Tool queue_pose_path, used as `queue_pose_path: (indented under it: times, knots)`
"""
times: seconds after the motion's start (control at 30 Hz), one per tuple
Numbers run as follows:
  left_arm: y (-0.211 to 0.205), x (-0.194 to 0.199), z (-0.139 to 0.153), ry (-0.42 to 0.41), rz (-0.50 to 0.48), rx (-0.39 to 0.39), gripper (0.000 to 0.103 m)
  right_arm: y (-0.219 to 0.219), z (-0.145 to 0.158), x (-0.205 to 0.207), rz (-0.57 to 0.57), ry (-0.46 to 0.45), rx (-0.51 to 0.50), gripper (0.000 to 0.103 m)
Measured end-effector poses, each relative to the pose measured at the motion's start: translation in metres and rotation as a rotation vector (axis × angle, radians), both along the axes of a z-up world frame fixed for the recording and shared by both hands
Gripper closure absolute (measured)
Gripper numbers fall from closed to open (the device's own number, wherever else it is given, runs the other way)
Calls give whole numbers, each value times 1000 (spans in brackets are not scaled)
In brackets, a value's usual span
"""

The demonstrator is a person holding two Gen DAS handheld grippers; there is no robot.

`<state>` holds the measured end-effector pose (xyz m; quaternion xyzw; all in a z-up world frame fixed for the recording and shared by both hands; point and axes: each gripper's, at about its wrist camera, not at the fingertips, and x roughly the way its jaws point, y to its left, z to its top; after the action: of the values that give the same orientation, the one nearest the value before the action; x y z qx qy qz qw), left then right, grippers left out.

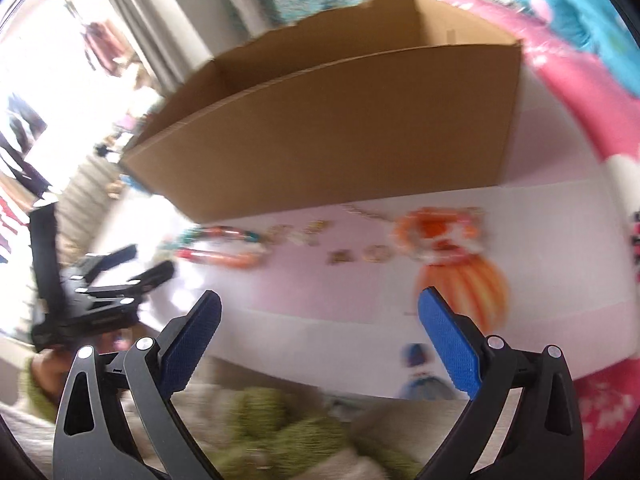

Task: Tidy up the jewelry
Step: 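Withdraw both grippers from the box back toward the bead bracelets, then close the left gripper on the multicolour bead bracelet while the right gripper grips its beads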

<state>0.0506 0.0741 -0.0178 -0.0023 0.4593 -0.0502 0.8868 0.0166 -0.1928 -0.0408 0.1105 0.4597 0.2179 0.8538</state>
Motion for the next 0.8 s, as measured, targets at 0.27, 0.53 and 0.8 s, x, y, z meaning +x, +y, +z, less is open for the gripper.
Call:
queue_pose_path:
  times: [0.27,0.53,0.8]
  knots:
    - [5,11,6,-14,-19,-83,44,27,0,15,86,36,142,36]
    - [1,23,-11,54,-63,-59,63,52,-12,35,81,97,137,67]
    - [-6,25,-16,67,-113,-24,64,71,-25,52,67,143,76,78]
